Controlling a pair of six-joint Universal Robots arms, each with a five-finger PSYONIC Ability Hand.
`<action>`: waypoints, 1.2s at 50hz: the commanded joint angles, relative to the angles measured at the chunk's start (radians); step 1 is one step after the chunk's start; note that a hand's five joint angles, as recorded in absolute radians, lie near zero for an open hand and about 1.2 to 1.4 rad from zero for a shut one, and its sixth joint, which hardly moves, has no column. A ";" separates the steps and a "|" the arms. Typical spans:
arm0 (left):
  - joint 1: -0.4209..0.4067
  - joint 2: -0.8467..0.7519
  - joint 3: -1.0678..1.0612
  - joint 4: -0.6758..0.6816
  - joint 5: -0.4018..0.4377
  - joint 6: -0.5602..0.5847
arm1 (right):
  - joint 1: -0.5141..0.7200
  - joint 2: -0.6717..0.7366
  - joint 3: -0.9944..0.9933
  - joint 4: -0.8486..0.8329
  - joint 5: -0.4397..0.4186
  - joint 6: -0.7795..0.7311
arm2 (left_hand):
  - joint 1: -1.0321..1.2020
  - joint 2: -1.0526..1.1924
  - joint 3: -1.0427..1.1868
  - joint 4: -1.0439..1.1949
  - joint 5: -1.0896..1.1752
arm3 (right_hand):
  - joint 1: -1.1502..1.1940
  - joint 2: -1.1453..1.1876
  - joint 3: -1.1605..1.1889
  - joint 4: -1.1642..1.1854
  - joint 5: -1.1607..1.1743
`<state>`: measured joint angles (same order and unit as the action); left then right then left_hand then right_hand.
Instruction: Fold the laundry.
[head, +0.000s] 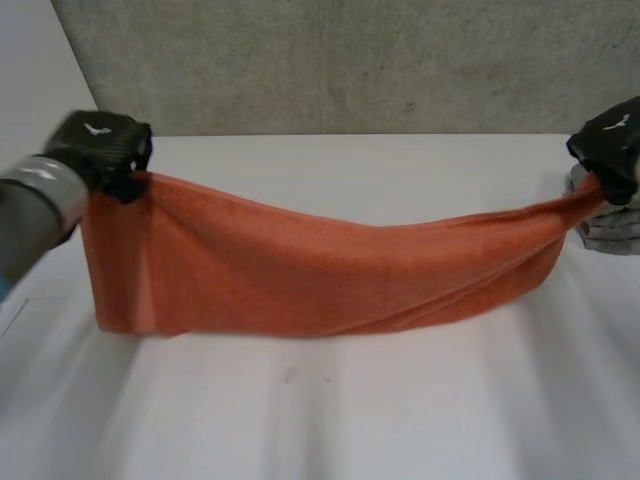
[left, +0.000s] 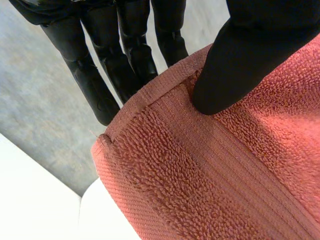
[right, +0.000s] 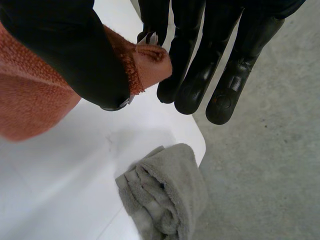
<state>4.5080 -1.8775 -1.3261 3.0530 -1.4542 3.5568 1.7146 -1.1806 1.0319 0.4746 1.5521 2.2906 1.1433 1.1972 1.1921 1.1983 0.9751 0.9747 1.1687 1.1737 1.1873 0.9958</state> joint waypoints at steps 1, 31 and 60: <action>-0.065 -0.248 0.316 0.027 -0.113 0.128 | 0.062 0.237 -0.337 -0.135 0.103 0.127 | 0.253 0.199 0.204 0.198 0.247 | 0.422 0.228 0.223 0.209 0.226; -0.113 -0.213 0.161 0.490 -0.212 0.048 | 0.092 0.257 -0.238 -0.358 0.100 0.360 | 0.253 0.199 0.204 0.198 0.247 | 0.422 0.228 0.223 0.209 0.226; -0.110 -0.075 -0.318 0.480 -0.169 0.033 | -0.099 0.070 0.455 -0.409 -0.205 0.343 | 0.253 0.199 0.204 0.198 0.247 | -0.800 -0.994 -0.999 -1.013 -0.996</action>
<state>4.4040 -2.0021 -1.6400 3.5324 -1.6215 3.6028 1.6294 -1.0640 1.4644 0.0789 1.4256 2.6367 1.1433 1.1987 1.1933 1.2025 0.9751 0.2891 0.3388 0.3454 0.3597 0.1859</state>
